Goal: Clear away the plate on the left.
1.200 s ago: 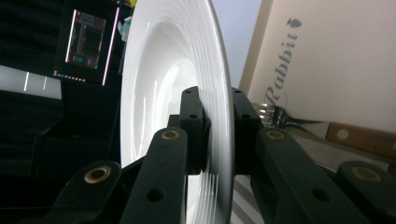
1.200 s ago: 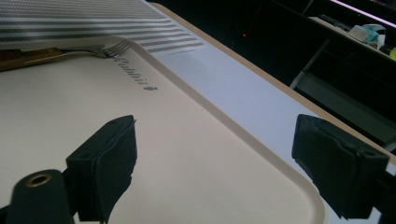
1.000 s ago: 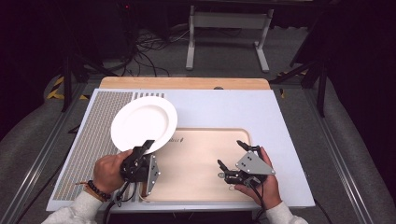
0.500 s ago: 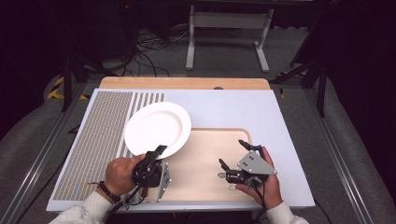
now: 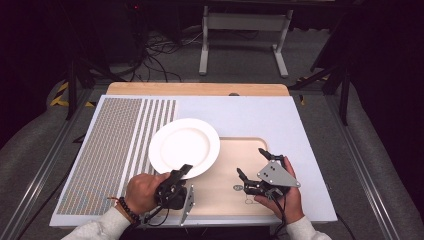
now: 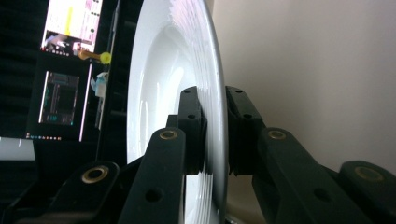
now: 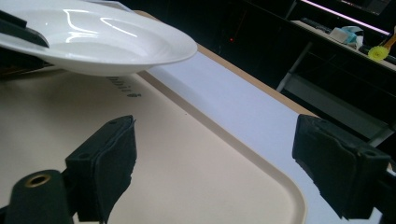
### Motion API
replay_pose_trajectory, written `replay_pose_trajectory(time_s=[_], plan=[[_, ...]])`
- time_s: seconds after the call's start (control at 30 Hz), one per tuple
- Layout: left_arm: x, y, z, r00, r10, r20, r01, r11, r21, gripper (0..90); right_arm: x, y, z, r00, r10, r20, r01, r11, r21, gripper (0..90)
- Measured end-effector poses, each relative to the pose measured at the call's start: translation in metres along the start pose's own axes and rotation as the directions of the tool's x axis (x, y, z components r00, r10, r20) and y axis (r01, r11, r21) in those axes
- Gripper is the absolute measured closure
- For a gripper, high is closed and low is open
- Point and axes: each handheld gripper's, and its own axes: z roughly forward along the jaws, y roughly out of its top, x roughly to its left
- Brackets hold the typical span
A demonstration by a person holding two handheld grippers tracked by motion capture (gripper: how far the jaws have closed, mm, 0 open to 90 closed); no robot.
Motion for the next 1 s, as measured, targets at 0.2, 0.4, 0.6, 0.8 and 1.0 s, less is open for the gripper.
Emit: replay_pose_trajectory(time_s=[0.2,0.4,0.6,0.8,1.0], plan=[[-0.008,0.010,0.002,0.9993,0.024,0.027,-0.024,0.9994,-0.025,78.7,-0.001,0.000,0.000,1.0000,0.000,0.000,0.000,1.000,0.002,14.8],[-0.017,0.021,0.002,0.9973,0.048,0.056,-0.045,0.9976,-0.052,78.4,-0.001,0.000,-0.001,1.0000,0.001,0.003,-0.001,1.000,0.000,14.9],[-0.026,0.029,0.003,0.9936,0.070,0.089,-0.063,0.9948,-0.080,77.7,-0.002,0.000,-0.002,0.9999,0.008,0.015,-0.007,1.000,-0.012,15.0],[-0.032,0.035,0.005,0.9906,0.085,0.107,-0.074,0.9920,-0.102,77.2,-0.004,0.000,-0.003,0.9996,0.020,0.020,-0.020,1.000,-0.019,15.1],[-0.036,0.040,0.007,0.9884,0.097,0.117,-0.081,0.9885,-0.128,77.1,-0.004,0.000,-0.003,0.9997,0.018,0.018,-0.018,1.000,-0.017,15.2]])
